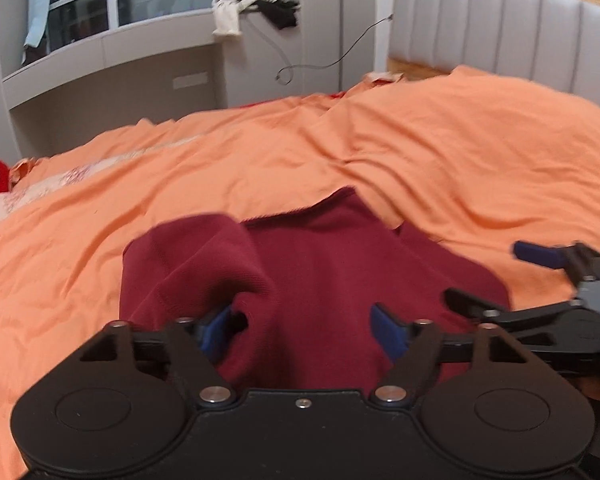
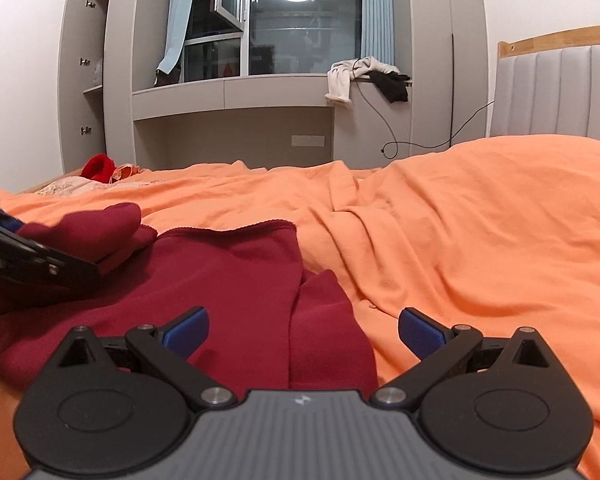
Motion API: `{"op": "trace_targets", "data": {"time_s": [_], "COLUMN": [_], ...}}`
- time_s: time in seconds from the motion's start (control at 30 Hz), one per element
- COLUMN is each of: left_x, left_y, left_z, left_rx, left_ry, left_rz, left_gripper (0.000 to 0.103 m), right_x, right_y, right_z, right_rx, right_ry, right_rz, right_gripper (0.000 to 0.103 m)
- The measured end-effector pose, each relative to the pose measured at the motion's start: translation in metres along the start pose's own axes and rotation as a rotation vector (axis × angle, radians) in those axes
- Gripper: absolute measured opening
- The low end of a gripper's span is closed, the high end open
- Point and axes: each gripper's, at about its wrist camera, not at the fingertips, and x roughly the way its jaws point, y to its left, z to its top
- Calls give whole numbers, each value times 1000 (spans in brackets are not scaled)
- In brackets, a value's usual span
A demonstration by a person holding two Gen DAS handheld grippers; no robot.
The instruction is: Fold small clothes
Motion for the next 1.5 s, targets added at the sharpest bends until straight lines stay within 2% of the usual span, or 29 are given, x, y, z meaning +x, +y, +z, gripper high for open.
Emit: {"op": "trace_targets", "data": {"time_s": [0.13,0.23,0.37,0.47,0.53,0.63,0.73,0.83,0.97,1.07,1.13,1.2,1.27,1.37,1.5], "left_x": [-26,-47,-73,-93,-103,-110,-105,-93,-75,-60,-51,-43,-39,-38,-37], "left_y": [1,6,20,35,47,62,73,81,85,83,79,74,72,74,77], "left_z": [5,6,9,13,14,6,-12,-34,-61,-77,-83,-84,-86,-89,-90], "left_rx": [-7,-20,-67,-112,-133,-149,-158,-158,-153,-159,-126,-90,-91,-104,-130], "left_ry": [-66,-127,-218,-284,-299,-293,-250,-198,-168,-186,-188,-179,-176,-163,-147], "left_rz": [-36,-31,34,105,125,154,166,155,107,83,107,131,136,135,121], "left_gripper": [94,97,102,102,102,102,102,102,102,102,102,102,98,91,76], "right_x": [5,7,10,13,15,25,41,62,83,101,112,125,135,142,141], "right_y": [5,2,0,-2,-3,-2,4,16,33,42,45,48,55,67,81], "right_z": [3,3,10,24,35,51,59,65,69,74,76,77,74,69,68], "right_rx": [6,29,50,98,157,254,328,371,388,391,409,427,416,377,338], "right_ry": [11,22,36,48,54,77,115,160,176,179,179,198,229,261,267], "right_rz": [-17,-22,0,65,124,259,379,494,585,609,610,612,611,601,602], "right_gripper": [103,103,103,103,103,103,103,103,103,103,103,97,85,77,68]}}
